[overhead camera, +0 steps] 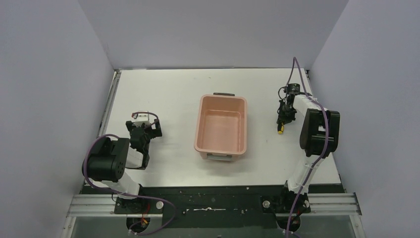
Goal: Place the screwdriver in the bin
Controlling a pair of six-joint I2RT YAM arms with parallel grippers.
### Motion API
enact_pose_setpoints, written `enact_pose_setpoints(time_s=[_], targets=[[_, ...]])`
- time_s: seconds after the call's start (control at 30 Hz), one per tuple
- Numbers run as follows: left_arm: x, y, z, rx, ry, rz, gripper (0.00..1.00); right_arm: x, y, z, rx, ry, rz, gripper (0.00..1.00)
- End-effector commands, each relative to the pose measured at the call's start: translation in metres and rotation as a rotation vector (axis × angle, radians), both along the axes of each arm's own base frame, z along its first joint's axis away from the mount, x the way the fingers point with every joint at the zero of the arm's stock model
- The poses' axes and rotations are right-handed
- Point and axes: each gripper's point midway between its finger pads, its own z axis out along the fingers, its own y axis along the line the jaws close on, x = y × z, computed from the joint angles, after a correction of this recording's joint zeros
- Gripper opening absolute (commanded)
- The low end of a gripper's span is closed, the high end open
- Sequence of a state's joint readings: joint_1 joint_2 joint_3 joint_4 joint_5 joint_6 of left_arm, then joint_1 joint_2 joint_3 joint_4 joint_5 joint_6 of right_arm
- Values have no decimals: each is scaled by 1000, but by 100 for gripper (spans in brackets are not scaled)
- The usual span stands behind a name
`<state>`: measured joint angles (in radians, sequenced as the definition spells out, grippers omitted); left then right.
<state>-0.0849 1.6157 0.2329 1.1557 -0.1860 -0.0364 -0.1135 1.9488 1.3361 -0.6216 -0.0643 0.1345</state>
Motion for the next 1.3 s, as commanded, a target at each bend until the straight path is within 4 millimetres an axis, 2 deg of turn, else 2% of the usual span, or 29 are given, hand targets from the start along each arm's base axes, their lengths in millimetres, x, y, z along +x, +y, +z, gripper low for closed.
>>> enact_pose_setpoints(time_s=[0.0, 0.07, 0.17, 0.27, 0.33, 0.43, 0.53, 0.67, 0.77, 0.87, 0.97, 1.07, 1.17, 1.27], targets=[[11, 0, 22, 4, -80, -3, 97, -2, -2, 11, -20, 1, -10, 0], [11, 0, 22, 4, -80, -3, 97, 0, -2, 40, -42, -26, -20, 0], [11, 0, 22, 4, -80, -3, 97, -1, -1, 95, -68, -86, -56, 0], [11, 0, 22, 5, -79, -3, 97, -13, 4, 140, -74, -119, -92, 0], [11, 0, 22, 5, -80, -3, 97, -17, 10, 170, -78, -165, -105, 0], [11, 0, 22, 4, -81, -3, 97, -23, 29, 204, -70, -219, -96, 0], [11, 0, 22, 5, -80, -4, 97, -25, 70, 237, -71, -276, -41, 0], [11, 0, 21, 4, -78, -3, 97, -30, 174, 283, 41, -425, 144, 0], [11, 0, 22, 4, -80, -4, 97, -45, 249, 303, 149, -501, 282, 0], [11, 0, 22, 4, -80, -4, 97, -58, 294, 301, 183, -519, 359, 0], [11, 0, 22, 5, -81, -4, 97, -73, 320, 275, 181, -474, 407, 0], [11, 0, 22, 5, -80, -4, 97, -87, 336, 230, 187, -394, 444, 0], [11, 0, 22, 5, -80, -4, 97, -98, 342, 177, 194, -288, 466, 0], [11, 0, 21, 4, -79, -3, 97, -106, 343, 134, 186, -204, 467, 0]])
